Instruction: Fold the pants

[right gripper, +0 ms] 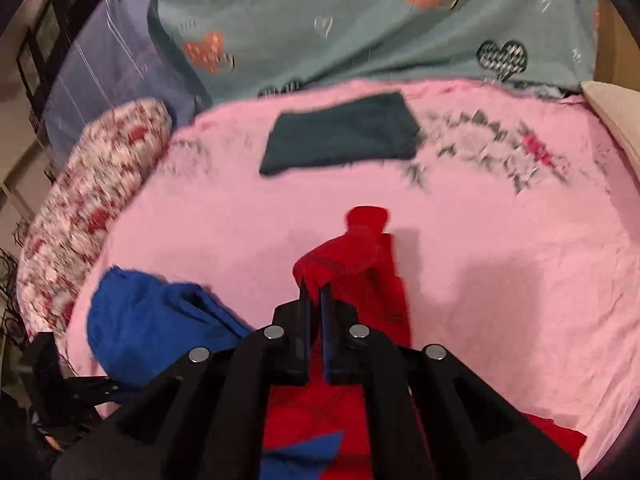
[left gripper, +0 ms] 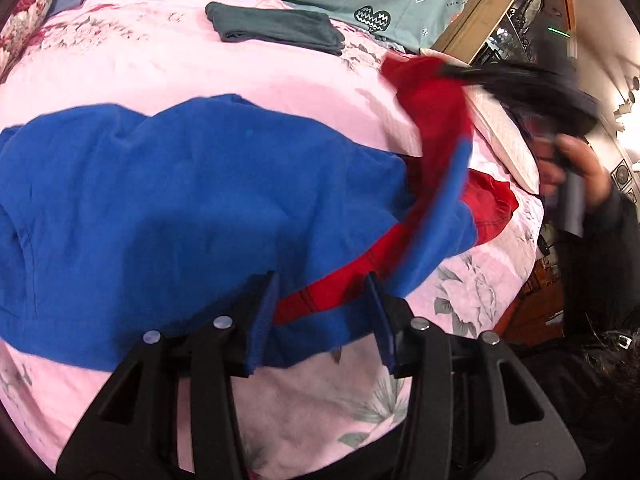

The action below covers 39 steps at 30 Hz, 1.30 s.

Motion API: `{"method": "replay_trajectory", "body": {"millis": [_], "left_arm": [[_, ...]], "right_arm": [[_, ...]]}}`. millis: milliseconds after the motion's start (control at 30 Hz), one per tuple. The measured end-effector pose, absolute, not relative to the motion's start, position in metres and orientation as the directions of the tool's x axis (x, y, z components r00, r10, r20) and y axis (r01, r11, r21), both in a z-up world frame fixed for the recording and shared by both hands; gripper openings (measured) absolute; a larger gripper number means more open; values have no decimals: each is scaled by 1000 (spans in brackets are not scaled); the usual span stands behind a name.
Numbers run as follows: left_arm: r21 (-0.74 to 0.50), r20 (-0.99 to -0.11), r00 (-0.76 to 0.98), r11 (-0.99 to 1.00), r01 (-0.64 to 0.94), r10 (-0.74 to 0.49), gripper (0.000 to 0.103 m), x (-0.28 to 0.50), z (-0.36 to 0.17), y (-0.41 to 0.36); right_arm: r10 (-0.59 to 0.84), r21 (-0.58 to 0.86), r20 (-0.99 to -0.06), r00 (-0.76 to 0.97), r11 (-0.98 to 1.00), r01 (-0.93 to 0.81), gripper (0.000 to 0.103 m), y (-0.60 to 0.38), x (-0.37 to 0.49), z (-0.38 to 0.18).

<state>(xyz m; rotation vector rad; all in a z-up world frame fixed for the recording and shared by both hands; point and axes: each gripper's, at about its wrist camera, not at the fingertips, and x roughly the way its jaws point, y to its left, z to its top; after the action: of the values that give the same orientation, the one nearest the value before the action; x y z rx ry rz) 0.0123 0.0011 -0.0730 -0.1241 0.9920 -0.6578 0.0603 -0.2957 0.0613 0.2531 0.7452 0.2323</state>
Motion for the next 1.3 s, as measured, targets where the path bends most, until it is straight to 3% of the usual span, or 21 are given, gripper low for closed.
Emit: {"method": "replay_trajectory", "body": {"millis": [100, 200, 300, 400, 500, 567, 633, 700, 900, 933, 967, 1067, 1200, 1300], "left_arm": [[-375, -727, 387, 800, 468, -567, 49, 14, -74, -4], [-370, -728, 386, 798, 475, -567, 50, 17, -77, -11], [-351, -737, 388, 804, 481, -554, 50, 17, -76, -15], [-327, -749, 391, 812, 483, -534, 50, 16, -75, -19], [-322, -753, 394, 817, 479, -528, 51, 14, -73, -19], [-329, -750, 394, 816, 475, -532, 53, 13, -73, -17], [-336, -748, 394, 817, 469, -535, 53, 13, -73, -16], [-332, -750, 396, 819, 467, -530, 54, 14, -73, -17], [-327, -754, 395, 821, 467, -525, 57, 15, -73, -19], [-326, -754, 396, 822, 467, -524, 57, 15, -73, -19], [-324, -755, 396, 822, 468, -523, 57, 15, -72, -20], [-322, -756, 397, 824, 467, -521, 58, 14, -72, -20], [-319, -756, 399, 825, 467, -519, 61, 14, -71, -23], [-316, -752, 401, 820, 477, -523, 62, 12, -70, -27]], "right_arm": [[251, 314, -557, 792, 946, -79, 3, -327, 3, 69], [159, 303, -611, 776, 952, 43, 3, -347, -49, 8], [154, 351, -661, 734, 929, 120, 3, -367, -64, -51], [156, 355, -669, 726, 926, 128, 7, -363, -76, -64], [103, 287, -617, 780, 953, 102, 24, -364, -86, -29], [28, 240, -562, 827, 962, 130, 58, -371, -90, -2], [-23, 214, -551, 834, 962, 168, 71, -385, -82, 14], [-30, 212, -573, 819, 960, 184, 73, -399, -68, 18], [-9, 149, -752, 659, 972, 184, 72, -404, -10, -29], [5, 156, -784, 620, 969, 190, 60, -405, -2, -41], [71, 220, -800, 595, 958, 182, 33, -409, 1, -52], [125, 267, -758, 641, 955, 129, 14, -408, -10, -42], [120, 254, -660, 742, 965, 71, 12, -403, -44, 0], [59, 185, -647, 760, 979, 81, 12, -395, -62, 21]]}}
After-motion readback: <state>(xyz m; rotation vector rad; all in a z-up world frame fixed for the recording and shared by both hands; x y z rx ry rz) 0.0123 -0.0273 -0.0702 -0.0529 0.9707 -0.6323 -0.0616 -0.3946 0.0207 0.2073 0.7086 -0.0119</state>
